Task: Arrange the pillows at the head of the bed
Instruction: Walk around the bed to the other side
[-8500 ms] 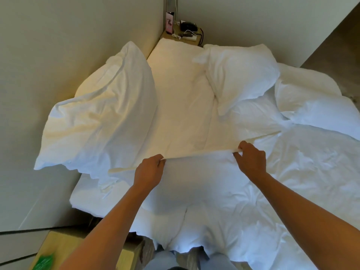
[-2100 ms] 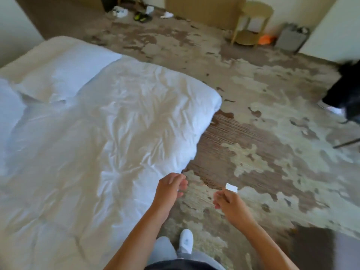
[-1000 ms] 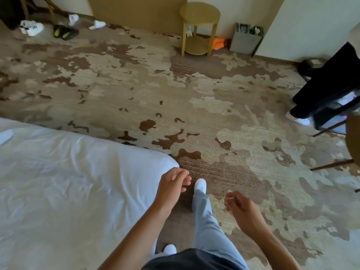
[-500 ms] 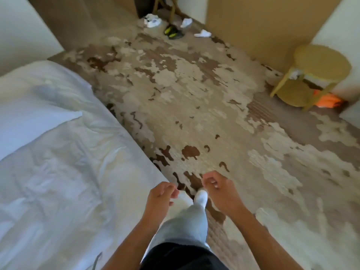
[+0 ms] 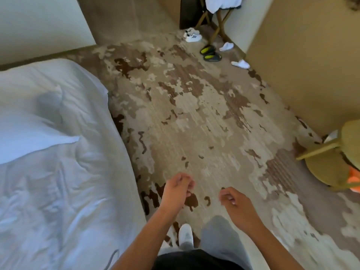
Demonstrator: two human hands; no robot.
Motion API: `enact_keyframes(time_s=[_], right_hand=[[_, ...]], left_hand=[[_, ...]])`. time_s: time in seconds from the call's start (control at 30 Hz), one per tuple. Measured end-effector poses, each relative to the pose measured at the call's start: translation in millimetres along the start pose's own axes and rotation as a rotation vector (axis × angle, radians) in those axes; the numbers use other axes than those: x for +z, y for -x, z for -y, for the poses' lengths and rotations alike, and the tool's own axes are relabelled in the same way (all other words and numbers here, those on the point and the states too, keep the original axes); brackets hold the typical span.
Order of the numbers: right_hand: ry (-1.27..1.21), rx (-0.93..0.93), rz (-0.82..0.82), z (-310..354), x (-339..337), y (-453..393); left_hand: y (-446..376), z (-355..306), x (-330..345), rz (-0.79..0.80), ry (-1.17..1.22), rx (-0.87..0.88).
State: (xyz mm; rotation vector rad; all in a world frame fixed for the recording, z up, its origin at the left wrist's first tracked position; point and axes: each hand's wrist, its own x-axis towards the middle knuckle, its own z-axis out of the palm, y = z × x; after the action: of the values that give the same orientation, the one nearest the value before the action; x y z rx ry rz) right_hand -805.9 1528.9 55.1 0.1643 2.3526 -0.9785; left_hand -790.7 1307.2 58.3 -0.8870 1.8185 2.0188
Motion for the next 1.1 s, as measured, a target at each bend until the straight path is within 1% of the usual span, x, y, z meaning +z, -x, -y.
enact_keyframes(time_s=[0.07, 0.17, 0.3, 0.43, 0.63, 0.73, 0.9, 1.1], right_hand=[[0.002, 0.007, 0.024, 18, -18, -45], [0.024, -0.017, 0.083, 54, -34, -125], [0.057, -0.112, 0.178, 127, -41, -251], [0.122, -0.258, 0.311, 239, -38, -370], [0.267, -0.515, 0.515, 435, -7, -503], [0.285, -0.575, 0.569, 515, 20, -565], [0.346, -0.573, 0.584, 620, 54, -667], [0.418, -0.494, 0.523, 742, 62, -770]], left_hand=[[-41, -39, 1, -0.019, 0.012, 0.051], [-106, -89, -7, -0.096, 0.043, 0.069], [-194, -147, -31, -0.229, 0.074, 0.057], [-260, -204, -73, -0.415, 0.107, 0.016], [-339, -265, -154, -0.683, 0.352, -0.037], [-393, -294, -195, -0.764, 0.44, -0.05], [-509, -374, -275, -0.773, 0.498, -0.03], [-631, -501, -390, -0.697, 0.495, 0.067]])
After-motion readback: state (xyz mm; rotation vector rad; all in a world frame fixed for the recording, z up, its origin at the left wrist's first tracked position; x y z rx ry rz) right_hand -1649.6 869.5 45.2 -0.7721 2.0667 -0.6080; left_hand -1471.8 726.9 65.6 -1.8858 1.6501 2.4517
